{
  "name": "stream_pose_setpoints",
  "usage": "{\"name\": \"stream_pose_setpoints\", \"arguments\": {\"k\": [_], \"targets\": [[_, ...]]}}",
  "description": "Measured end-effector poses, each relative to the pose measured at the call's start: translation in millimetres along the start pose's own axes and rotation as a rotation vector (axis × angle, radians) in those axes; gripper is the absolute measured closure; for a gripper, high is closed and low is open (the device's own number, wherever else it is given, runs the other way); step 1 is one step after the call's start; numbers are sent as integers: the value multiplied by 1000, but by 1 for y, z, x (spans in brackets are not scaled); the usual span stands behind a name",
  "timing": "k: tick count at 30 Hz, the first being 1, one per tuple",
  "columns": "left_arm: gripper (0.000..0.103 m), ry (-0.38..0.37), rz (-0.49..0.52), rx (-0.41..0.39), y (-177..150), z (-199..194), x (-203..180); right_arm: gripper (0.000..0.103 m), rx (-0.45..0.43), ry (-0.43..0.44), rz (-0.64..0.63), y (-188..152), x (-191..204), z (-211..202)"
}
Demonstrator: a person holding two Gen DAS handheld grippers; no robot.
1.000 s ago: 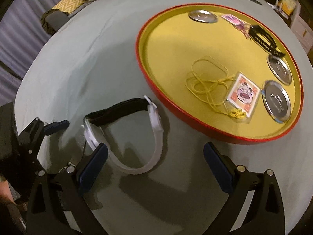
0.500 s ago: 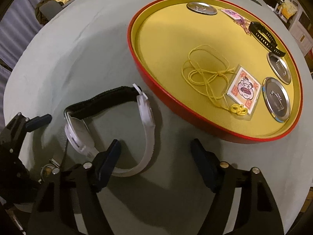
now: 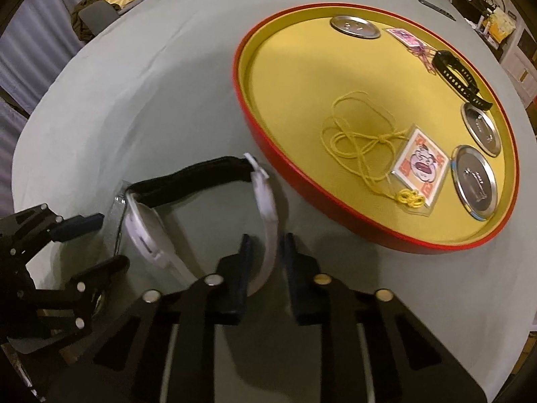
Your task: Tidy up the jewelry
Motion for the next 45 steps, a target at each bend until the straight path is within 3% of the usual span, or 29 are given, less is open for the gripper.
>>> {"name": "stream_pose_setpoints", "arguments": {"k": [8, 19, 28, 45], "targets": [[76, -47, -53, 11, 1, -4, 9, 89, 0, 25, 1, 5, -2, -2], [86, -113, -20, 2, 9, -6, -2, 90, -11, 33, 6, 8, -7, -6], [87, -131, -33, 7, 16, -2, -5, 92, -30, 44, -1, 15, -7, -13], [87, -146, -53, -53, 29, -40, 3, 92, -111, 63, -17, 29, -7, -44]]}}
Point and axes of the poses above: each gripper's, at about its wrist camera, not at the fingertips, and z roughly the way its jaws point, x to its left, y to its top, the point moved 3 cm from there along z, roughly the way its jaws point, and after that the axes turned 4 degrees about x, right-handed, at the moved point
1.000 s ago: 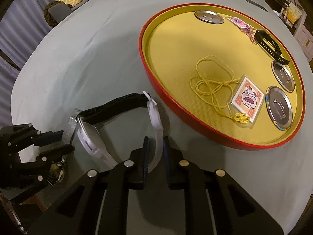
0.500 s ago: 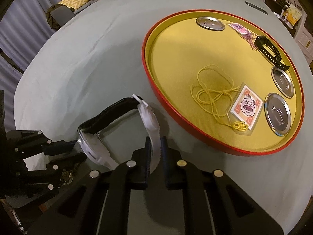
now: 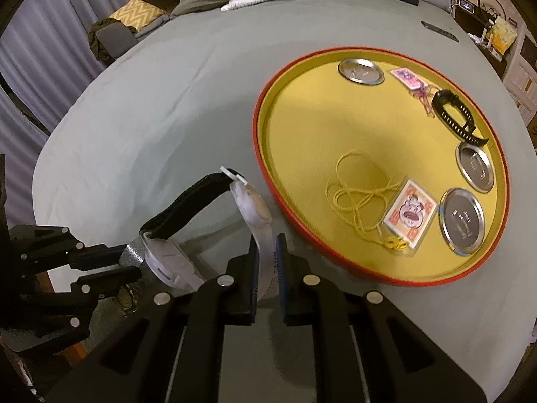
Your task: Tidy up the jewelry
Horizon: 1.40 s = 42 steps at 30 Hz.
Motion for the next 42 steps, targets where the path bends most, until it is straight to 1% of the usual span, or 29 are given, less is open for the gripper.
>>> {"name": "stream_pose_setpoints", "arguments": {"k": [6, 11, 17, 24, 28, 32, 38, 42], "targets": [[87, -2, -6, -36, 10, -17, 1, 92, -38, 2, -1, 12, -2, -13], [87, -11, -13, -83, 25, -32, 1, 92, -76, -1, 4, 23, -4, -27], [87, -8, -15, -102, 35, -31, 2, 92, -105, -9, 9, 35, -11, -36], [87, -12, -12, -144, 49, -46, 1, 92, -142, -19, 2, 49, -19, -50], [87, -23, -15, -185, 63, -62, 4, 92, -173, -27, 1, 62, -23, -62], [87, -36, -23, -244, 84, -83, 5, 92, -209, -39, 5, 77, -28, -74], [87, -49, -7, -313, 110, -109, 3, 92, -253, -60, 18, 100, -38, -93], [87, -63, 15, -346, 130, -120, 0, 92, -286, -77, 36, 113, -48, -106]]}}
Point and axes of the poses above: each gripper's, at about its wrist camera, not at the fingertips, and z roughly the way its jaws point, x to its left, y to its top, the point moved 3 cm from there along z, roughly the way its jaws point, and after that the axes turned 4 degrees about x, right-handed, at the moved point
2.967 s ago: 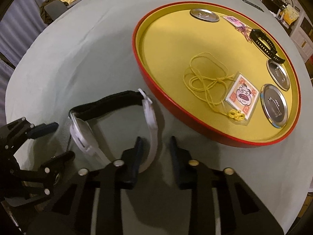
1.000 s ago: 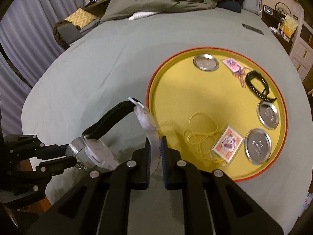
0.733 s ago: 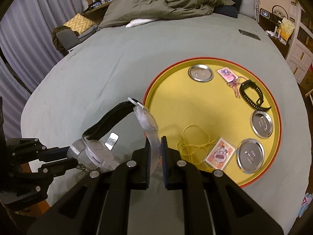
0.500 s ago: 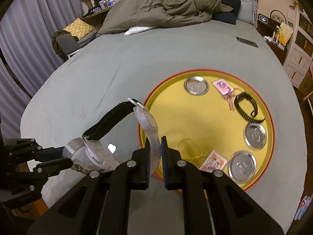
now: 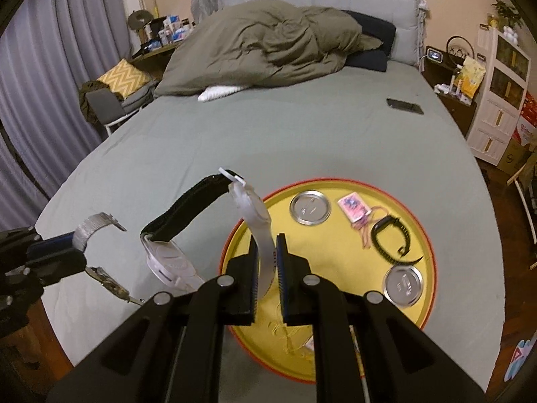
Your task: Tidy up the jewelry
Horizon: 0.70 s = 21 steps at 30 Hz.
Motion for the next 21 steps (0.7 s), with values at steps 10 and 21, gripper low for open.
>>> {"name": "stream_pose_setpoints", "arguments": {"k": [10, 21], "targets": [[87, -30, 46, -88, 55, 13, -10, 92, -67, -40, 29, 35, -31, -3], [87, -46, 62, -114, 91, 69, -9, 92, -89, -83, 74, 60, -78, 23]]}}
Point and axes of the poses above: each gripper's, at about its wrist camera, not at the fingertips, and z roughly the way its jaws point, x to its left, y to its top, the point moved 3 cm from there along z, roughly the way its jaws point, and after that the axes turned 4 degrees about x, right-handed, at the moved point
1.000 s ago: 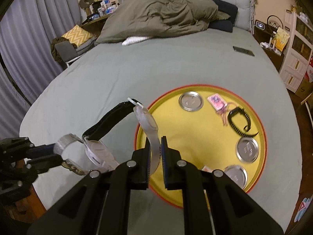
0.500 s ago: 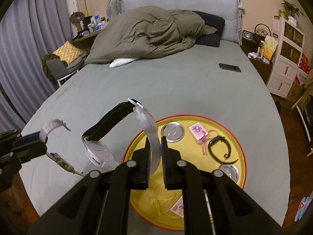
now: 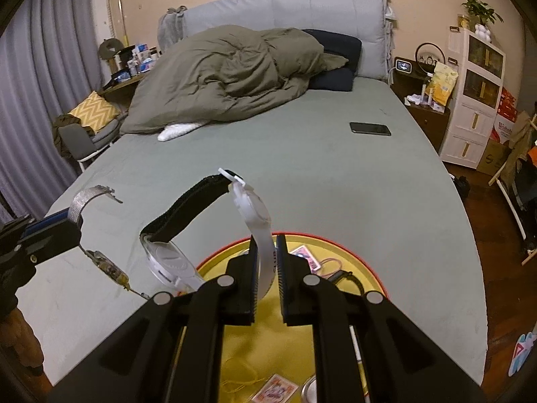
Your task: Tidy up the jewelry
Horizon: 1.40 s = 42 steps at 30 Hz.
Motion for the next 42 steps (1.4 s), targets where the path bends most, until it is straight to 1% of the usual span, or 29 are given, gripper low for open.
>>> {"name": "stream_pose_setpoints", "arguments": {"k": [6, 12, 15, 18, 22, 24, 32, 39, 40, 41, 42], "targets": [[87, -2, -7, 44, -7, 38, 8, 92, 40, -16, 13, -4, -20, 38], [87, 0, -15, 97, -17, 79, 23, 92, 92, -16, 21, -14, -29, 71], [87, 4, -25, 106, -19, 91, 30, 92, 121, -14, 25, -21, -32, 85], [87, 9, -43, 133, -26, 104, 38, 92, 156, -14, 27, -31, -32, 99], [87, 8, -57, 176, -40, 117, 45, 92, 208, -15, 18, -47, -31, 114], [87, 5, -63, 212, -49, 126, 48, 92, 238, -13, 16, -55, -31, 121], [87, -6, -80, 298, -79, 155, 53, 92, 313, -11, 16, -75, -29, 137], [88, 10, -87, 362, -99, 176, 60, 92, 353, -10, 28, -81, -31, 144], [90, 13, -87, 374, -102, 178, 61, 92, 358, -10, 32, -81, -31, 145], [95, 15, -90, 383, -104, 181, 63, 92, 365, -9, 40, -82, -33, 147], [96, 17, -92, 388, -106, 182, 64, 92, 371, -7, 45, -83, -34, 148]]}}
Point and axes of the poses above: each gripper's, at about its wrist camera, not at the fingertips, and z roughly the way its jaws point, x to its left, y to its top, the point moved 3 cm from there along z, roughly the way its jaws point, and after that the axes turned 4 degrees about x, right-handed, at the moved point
